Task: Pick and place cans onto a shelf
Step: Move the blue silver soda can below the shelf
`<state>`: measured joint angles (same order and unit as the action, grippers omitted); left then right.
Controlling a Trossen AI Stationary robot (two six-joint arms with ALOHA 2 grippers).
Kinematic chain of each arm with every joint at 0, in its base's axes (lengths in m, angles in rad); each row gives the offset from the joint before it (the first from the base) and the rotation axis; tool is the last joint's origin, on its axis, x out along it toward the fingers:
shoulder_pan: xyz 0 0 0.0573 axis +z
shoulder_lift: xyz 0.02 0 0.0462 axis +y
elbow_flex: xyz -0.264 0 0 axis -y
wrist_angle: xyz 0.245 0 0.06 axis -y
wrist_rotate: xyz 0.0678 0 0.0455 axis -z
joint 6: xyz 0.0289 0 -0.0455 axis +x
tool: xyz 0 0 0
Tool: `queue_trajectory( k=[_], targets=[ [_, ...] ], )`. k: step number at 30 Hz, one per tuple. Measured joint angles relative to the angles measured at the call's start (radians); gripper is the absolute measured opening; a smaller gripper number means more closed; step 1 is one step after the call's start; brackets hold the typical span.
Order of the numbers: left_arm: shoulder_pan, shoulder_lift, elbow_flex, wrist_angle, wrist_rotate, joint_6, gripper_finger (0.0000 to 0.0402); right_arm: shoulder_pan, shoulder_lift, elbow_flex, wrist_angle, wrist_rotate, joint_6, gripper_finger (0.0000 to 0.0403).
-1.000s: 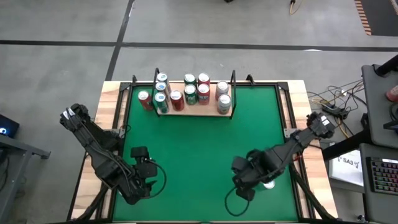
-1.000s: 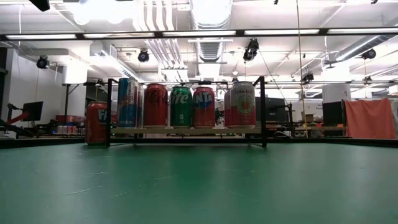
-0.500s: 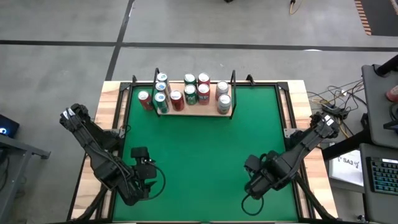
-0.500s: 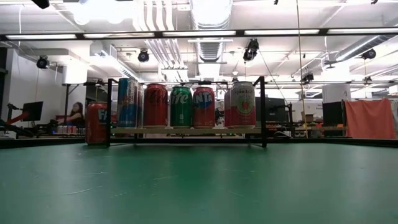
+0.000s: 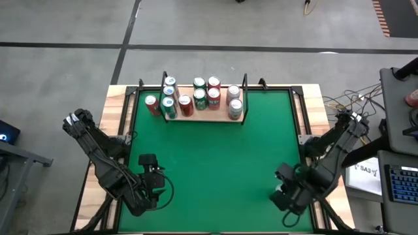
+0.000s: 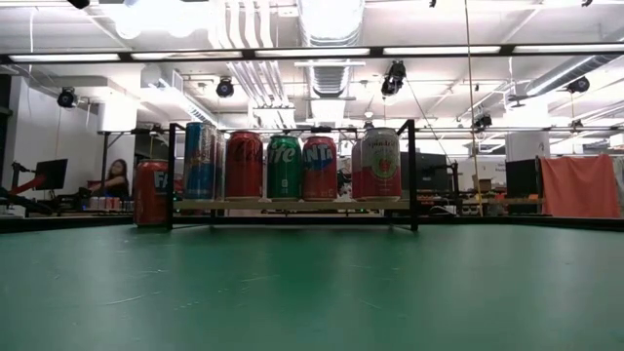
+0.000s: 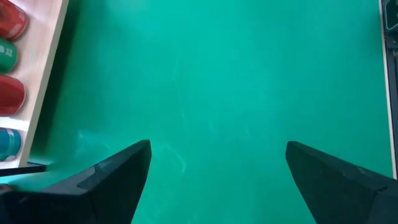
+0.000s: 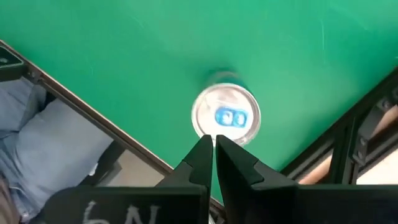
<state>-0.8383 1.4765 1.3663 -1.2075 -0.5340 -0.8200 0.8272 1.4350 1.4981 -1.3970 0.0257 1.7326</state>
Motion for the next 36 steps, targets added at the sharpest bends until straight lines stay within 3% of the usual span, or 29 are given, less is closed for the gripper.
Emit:
queue_trajectory(
  k=[15, 19, 23, 36],
  targets=[
    [0.000, 0.000, 0.000, 0.021, -0.030, 0.011, 0.0356, 0.028, 0.014, -0.026, -0.002, 0.001, 0.031, 0.0014],
    [0.000, 0.000, 0.000, 0.031, -0.032, 0.011, 0.0356, 0.028, 0.015, -0.027, -0.004, 0.001, 0.061, 0.0032],
    [0.000, 0.000, -0.001, 0.038, -0.032, 0.011, 0.0356, 0.028, 0.016, -0.027, -0.003, 0.001, 0.084, 0.0081],
    [0.000, 0.000, -0.001, 0.041, -0.033, 0.011, 0.0356, 0.028, 0.033, -0.045, -0.012, 0.001, 0.161, 0.0301]
  ],
)
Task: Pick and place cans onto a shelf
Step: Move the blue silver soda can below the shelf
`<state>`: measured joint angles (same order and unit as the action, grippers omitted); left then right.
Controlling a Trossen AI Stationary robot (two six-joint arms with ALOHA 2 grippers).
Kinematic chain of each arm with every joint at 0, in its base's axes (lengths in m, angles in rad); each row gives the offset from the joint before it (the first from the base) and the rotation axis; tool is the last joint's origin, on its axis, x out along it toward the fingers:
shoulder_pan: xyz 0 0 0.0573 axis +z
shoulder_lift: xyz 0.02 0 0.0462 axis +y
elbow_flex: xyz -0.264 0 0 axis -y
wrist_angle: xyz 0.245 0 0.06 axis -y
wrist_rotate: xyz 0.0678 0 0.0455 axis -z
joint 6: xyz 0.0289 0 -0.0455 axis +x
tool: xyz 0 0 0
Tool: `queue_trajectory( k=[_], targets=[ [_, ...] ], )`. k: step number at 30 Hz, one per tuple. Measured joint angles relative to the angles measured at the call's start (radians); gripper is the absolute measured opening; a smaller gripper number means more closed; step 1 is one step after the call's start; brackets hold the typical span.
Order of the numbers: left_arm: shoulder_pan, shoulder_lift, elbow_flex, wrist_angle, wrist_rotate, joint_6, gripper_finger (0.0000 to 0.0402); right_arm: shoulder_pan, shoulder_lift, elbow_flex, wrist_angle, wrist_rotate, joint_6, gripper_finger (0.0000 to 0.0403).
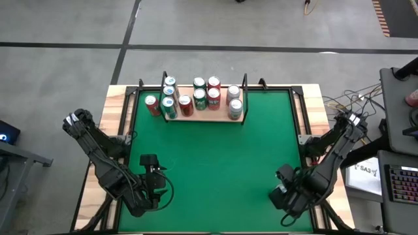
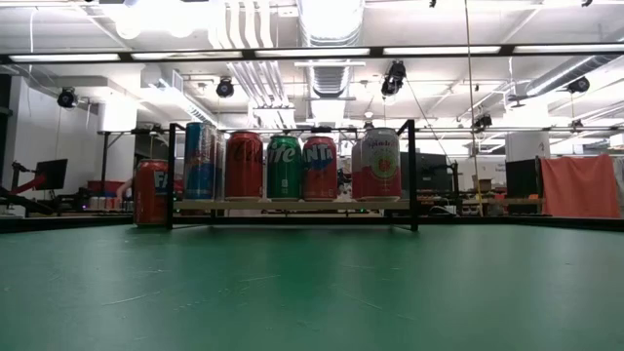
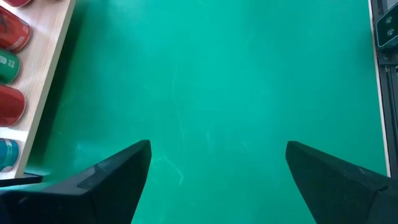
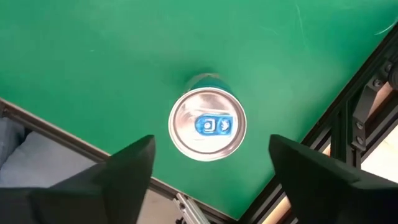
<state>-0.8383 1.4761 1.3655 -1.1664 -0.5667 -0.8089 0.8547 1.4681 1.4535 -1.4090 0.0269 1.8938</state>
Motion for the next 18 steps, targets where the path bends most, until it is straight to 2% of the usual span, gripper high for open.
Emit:
queue_trajectory(
  k=[4, 7, 18],
  targets=[
    [0.000, 0.000, 0.000, 0.002, 0.000, 0.000, 0.0356, 0.000, 0.016, -0.008, 0.001, -0.001, 0.001, 0.0345],
    [0.000, 0.000, 0.000, 0.004, 0.000, 0.000, 0.0356, 0.000, 0.029, -0.008, 0.002, -0.002, -0.007, 0.0364],
    [0.000, 0.000, 0.000, 0.012, 0.000, 0.000, 0.0356, 0.000, 0.090, -0.008, 0.002, -0.002, -0.031, 0.0368]
  ],
)
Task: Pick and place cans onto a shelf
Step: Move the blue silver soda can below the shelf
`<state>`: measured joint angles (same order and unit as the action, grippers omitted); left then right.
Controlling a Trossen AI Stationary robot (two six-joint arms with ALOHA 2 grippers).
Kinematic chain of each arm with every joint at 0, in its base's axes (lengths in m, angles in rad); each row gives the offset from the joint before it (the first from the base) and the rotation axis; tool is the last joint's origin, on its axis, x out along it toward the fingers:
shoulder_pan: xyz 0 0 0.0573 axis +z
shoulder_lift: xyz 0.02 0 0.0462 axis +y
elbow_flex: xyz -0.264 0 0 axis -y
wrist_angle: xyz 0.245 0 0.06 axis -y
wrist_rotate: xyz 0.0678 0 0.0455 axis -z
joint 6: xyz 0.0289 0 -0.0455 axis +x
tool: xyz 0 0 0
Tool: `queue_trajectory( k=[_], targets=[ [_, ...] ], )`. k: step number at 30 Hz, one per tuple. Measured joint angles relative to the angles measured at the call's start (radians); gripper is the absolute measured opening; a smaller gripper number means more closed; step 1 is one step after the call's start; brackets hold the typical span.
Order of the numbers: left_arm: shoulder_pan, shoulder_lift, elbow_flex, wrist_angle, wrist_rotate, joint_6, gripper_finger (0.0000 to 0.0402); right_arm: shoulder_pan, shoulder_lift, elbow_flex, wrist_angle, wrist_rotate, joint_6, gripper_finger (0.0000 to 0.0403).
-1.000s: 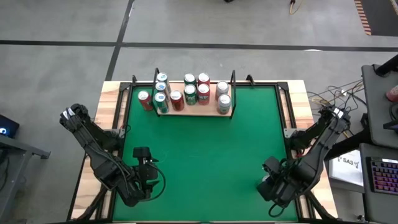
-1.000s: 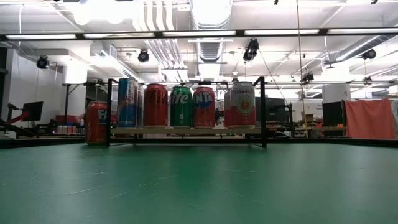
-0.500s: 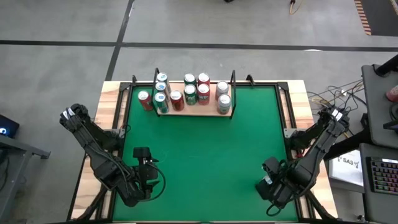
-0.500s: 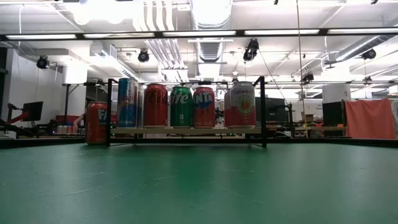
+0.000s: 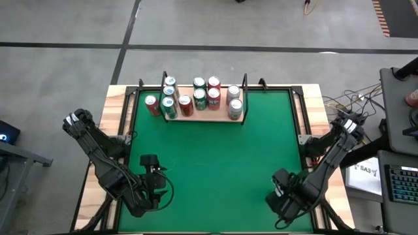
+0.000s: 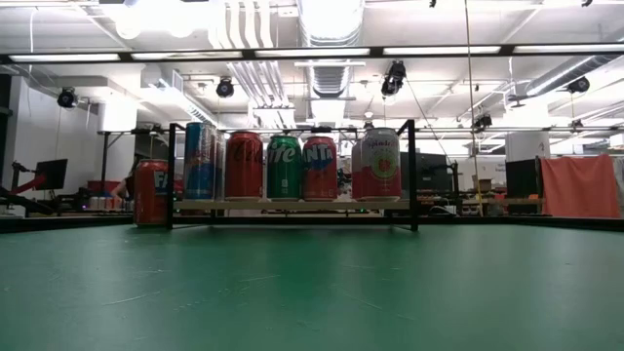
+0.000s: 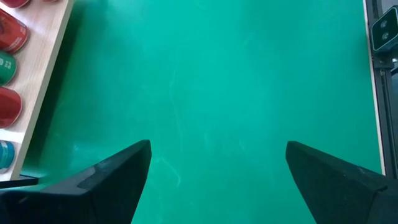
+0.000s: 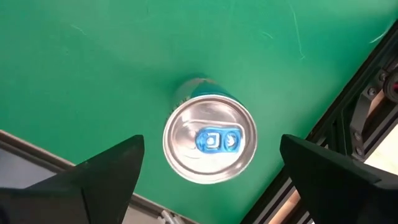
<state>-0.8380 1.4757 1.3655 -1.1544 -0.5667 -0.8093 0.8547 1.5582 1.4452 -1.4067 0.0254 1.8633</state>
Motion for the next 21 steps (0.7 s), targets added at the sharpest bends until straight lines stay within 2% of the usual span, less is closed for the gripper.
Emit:
queue_trajectory(
  k=[6, 10, 14, 21],
  targets=[
    [0.000, 0.000, 0.000, 0.003, 0.000, 0.000, 0.0356, -0.001, 0.051, 0.000, 0.000, 0.000, -0.043, 0.0368],
    [0.000, 0.000, 0.000, 0.009, 0.000, 0.000, 0.0356, -0.001, 0.083, 0.000, 0.003, -0.002, -0.062, 0.0353],
    [0.000, 0.000, 0.000, 0.012, 0.000, 0.000, 0.0356, -0.002, 0.096, -0.001, 0.003, 0.000, -0.076, 0.0317],
    [0.000, 0.000, 0.000, 0.022, -0.006, 0.000, 0.0356, -0.004, 0.096, -0.002, 0.007, 0.023, -0.077, 0.0232]
  ],
)
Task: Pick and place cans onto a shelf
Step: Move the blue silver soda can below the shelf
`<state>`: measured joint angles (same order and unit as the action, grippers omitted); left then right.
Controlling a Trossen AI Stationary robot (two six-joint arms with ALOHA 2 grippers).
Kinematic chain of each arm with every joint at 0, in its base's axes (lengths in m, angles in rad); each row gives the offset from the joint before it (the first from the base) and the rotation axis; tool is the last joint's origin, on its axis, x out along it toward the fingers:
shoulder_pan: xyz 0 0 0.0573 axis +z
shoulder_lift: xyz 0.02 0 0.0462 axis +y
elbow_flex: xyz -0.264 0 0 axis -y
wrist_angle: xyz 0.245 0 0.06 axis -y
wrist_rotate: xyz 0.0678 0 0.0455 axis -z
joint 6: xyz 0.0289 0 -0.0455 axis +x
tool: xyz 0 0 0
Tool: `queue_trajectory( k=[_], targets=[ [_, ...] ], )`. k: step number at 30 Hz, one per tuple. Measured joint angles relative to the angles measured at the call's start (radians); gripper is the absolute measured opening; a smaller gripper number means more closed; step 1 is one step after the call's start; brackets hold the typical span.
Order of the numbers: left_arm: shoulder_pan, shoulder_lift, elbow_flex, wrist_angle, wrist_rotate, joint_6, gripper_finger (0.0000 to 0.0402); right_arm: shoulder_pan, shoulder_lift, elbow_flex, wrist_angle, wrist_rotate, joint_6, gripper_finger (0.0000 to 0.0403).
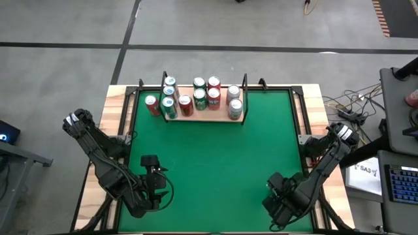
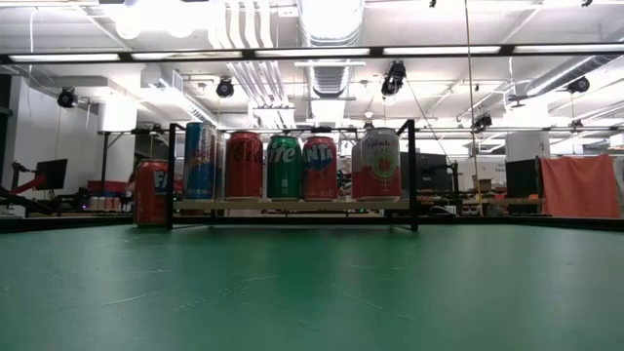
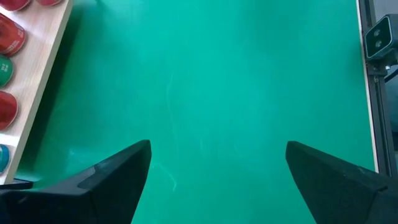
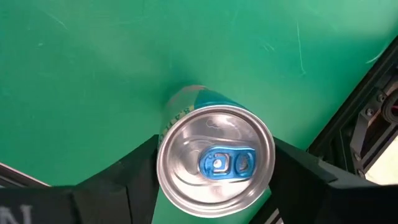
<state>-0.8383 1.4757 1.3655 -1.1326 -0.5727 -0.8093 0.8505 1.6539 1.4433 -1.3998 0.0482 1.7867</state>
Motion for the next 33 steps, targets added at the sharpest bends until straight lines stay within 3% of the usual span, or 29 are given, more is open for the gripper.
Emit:
queue_trajectory(
  k=[7, 17, 25, 33],
  targets=[
    [-0.004, 0.000, -0.004, 0.018, -0.022, 0.019, 0.0356, 0.000, 0.000, 0.002, 0.016, 0.063, -0.054, 0.0231],
    [-0.043, 0.000, -0.171, 0.268, -0.169, 0.189, 0.0356, -0.044, -0.001, 0.009, 0.098, 0.416, -0.283, 0.0231],
    [-0.041, -0.002, -0.302, 0.467, -0.331, 0.319, 0.0356, -0.162, -0.002, 0.009, 0.409, 0.698, -0.740, 0.0231],
    [-0.035, -0.072, -0.298, 0.414, -0.361, 0.406, 0.0356, -0.324, -0.002, 0.009, 0.713, 0.703, -1.193, 0.0231]
  ],
)
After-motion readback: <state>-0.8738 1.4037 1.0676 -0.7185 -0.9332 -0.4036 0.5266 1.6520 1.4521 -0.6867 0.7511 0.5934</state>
